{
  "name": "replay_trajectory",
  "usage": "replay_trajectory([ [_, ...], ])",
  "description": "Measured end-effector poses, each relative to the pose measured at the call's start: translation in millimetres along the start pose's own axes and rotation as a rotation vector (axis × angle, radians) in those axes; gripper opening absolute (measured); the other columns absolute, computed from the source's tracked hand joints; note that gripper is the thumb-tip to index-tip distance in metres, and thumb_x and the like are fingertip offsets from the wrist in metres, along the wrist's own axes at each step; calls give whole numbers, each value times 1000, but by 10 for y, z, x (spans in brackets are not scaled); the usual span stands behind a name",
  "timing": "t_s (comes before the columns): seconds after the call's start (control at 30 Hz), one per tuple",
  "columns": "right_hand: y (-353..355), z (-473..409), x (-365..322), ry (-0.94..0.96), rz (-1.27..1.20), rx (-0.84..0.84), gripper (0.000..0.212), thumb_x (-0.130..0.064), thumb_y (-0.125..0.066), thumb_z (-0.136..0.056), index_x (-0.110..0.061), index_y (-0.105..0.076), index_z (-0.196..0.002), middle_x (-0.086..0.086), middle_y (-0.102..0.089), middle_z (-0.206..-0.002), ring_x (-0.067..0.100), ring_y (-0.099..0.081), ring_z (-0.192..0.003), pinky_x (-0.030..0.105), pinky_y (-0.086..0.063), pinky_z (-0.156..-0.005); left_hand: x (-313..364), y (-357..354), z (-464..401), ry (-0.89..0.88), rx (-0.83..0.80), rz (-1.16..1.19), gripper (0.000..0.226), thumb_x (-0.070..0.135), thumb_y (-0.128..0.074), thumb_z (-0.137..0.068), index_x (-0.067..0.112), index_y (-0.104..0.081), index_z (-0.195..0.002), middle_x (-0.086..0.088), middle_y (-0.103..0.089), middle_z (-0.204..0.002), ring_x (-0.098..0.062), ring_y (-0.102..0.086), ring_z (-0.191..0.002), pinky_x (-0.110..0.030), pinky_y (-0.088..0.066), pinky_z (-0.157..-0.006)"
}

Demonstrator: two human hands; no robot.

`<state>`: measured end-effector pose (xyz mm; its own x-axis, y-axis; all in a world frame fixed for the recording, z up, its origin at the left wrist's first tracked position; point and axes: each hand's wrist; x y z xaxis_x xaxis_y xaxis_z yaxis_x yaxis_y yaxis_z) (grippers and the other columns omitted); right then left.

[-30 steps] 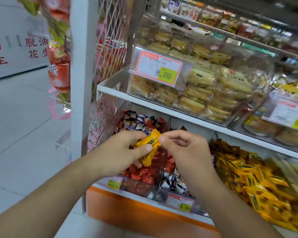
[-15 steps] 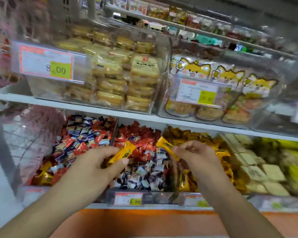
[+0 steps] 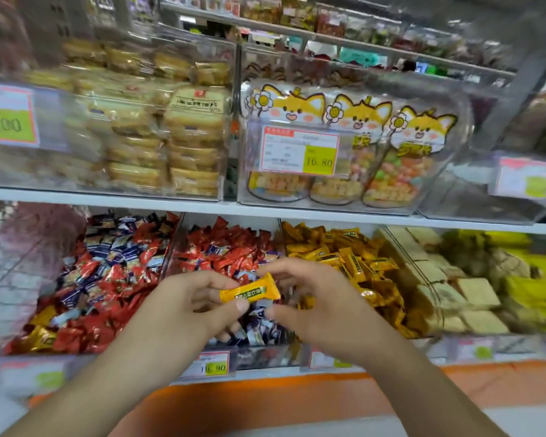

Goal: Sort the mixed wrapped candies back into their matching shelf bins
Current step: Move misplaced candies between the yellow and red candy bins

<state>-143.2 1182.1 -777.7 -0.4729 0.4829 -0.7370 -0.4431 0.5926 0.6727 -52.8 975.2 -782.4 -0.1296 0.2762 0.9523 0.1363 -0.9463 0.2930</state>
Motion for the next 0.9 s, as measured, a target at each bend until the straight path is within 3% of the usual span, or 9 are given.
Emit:
replay_trajectory([
  [0.17, 11, 49, -10, 31, -101, 82, 18, -27, -81, -89, -30, -72, -104, -5, -68, -97, 16, -63, -89, 31, -54, -75, 3, -95, 59, 35, 19, 83, 20, 22, -77, -87, 17, -74, -106, -11, -74, -82, -26, -72, -72, -29, -61, -68],
  [0.33, 166, 45, 84, -120, -1, 287, 12, -38, -81, -87, -32, -70, -87, -14, -66, -86, 3, -62, -85, 19, -49, -67, -32, 3, 100, 27, 34, -6, 23, 29, -75, -89, 29, -68, -111, 6, -76, -95, -16, -74, -84, -38, -58, -86],
  [0.43, 314, -50, 274, -261, 83, 590, 22, -51, -78, -86, -32, -70, -94, -18, -66, -88, -3, -63, -84, 23, -49, -66, -58, 91, 113, 18, 61, -58, 17, 31, -73, -91, 31, -70, -108, 10, -75, -98, -11, -73, -89, -38, -57, -86],
  [0.5, 375, -95, 390, -367, 227, 658, 52, -70, -73, -79, -33, -69, -115, -13, -67, -99, 14, -68, -90, 35, -58, -76, -69, 145, 117, -1, 81, -102, 14, 34, -72, -91, 33, -70, -106, 14, -73, -100, -3, -71, -93, -36, -56, -90],
  [0.57, 347, -132, 443, -422, 376, 630, 75, -76, -70, -75, -29, -63, -133, -4, -67, -118, 31, -62, -114, 47, -54, -97, -84, 204, 127, -26, 87, -178, 14, 38, -70, -92, 36, -68, -106, 22, -71, -102, 5, -67, -97, -33, -54, -93],
  [0.63, 252, -166, 363, -434, 431, 547, 71, -61, -75, -83, -23, -60, -140, 1, -61, -135, 32, -48, -133, 48, -42, -113, -93, 272, 150, -46, 86, -296, 15, 42, -68, -93, 41, -64, -107, 30, -67, -104, 12, -62, -100, -29, -53, -94],
  [0.73, 96, -188, 126, -351, 357, 465, 60, -44, -74, -92, -24, -56, -145, -1, -54, -148, 27, -42, -142, 48, -41, -116, -94, 414, 191, -48, 112, -444, 22, 47, -67, -93, 47, -60, -114, 27, -66, -107, 7, -63, -98, -26, -55, -89],
  [0.83, -104, -236, -39, -223, 319, 405, 44, -35, -69, -97, -30, -60, -139, -7, -61, -141, 31, -65, -117, 43, -57, -97, -207, 697, 164, -48, 230, -584, 31, 47, -66, -95, 46, -58, -124, 24, -60, -126, 3, -59, -91, -19, -46, -80],
  [0.9, -231, -285, -127, -133, 353, 365, 35, -31, -67, -98, -33, -65, -132, -13, -66, -125, 25, -66, -88, 31, -54, -79, -318, 977, 145, -70, 301, -649, 38, 48, -65, -94, 43, -56, -131, 20, -55, -137, -4, -62, -105, -23, -47, -91],
])
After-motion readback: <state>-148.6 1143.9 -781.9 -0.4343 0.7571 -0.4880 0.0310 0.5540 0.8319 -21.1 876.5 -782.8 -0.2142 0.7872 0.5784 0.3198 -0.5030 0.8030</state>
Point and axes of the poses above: each hand's wrist, its own z-axis away from the middle knuckle, its own y-axis out of the back of the hand, x = y × z
